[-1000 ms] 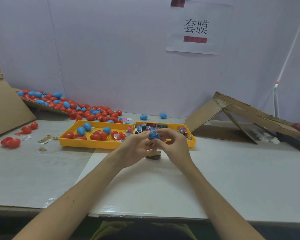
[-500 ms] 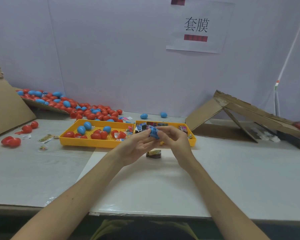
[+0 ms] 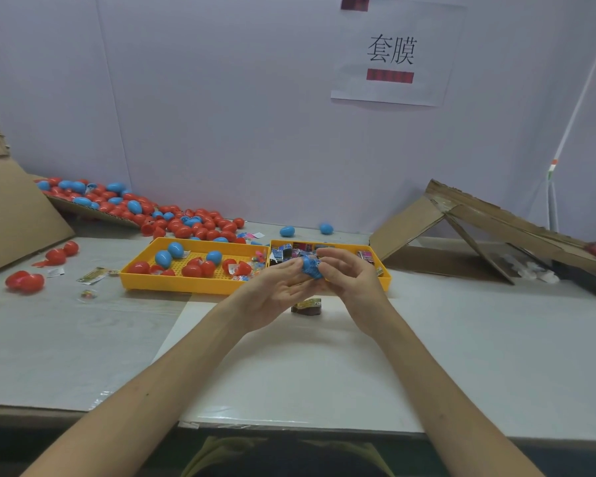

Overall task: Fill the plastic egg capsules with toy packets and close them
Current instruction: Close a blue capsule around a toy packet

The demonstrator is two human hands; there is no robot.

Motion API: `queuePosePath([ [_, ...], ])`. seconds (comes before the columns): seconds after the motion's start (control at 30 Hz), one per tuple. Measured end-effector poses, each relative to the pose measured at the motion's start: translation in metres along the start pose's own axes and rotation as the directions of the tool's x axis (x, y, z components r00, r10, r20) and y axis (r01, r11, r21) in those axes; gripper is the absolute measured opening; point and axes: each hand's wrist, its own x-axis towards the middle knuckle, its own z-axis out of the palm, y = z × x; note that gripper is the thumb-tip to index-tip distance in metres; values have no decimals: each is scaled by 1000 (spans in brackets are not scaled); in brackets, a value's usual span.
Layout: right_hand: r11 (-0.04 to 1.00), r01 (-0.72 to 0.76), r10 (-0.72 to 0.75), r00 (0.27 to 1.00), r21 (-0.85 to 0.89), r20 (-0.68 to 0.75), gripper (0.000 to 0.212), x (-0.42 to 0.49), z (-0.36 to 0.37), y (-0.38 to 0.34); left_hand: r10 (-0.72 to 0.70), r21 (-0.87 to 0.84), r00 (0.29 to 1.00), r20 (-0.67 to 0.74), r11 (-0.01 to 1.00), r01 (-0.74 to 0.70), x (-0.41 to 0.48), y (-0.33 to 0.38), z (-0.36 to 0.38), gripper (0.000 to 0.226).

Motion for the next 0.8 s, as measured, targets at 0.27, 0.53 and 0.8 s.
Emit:
queuePosePath([
  [0.27,999,-50,50,999,10,-10,43,-2,4,-5,63,62,996,-59,996,-59,7,-1,-6,42],
  [0.53,998,-51,51,999,44,-5,33,-2,1,-5,80,76,997,-19,994,-79,6,-2,-5,44],
  [0.8,989,-98,95,995,112,36,36,-1,-1,-5,107,106,994,-18,989,-104,7,-2,-3,48],
])
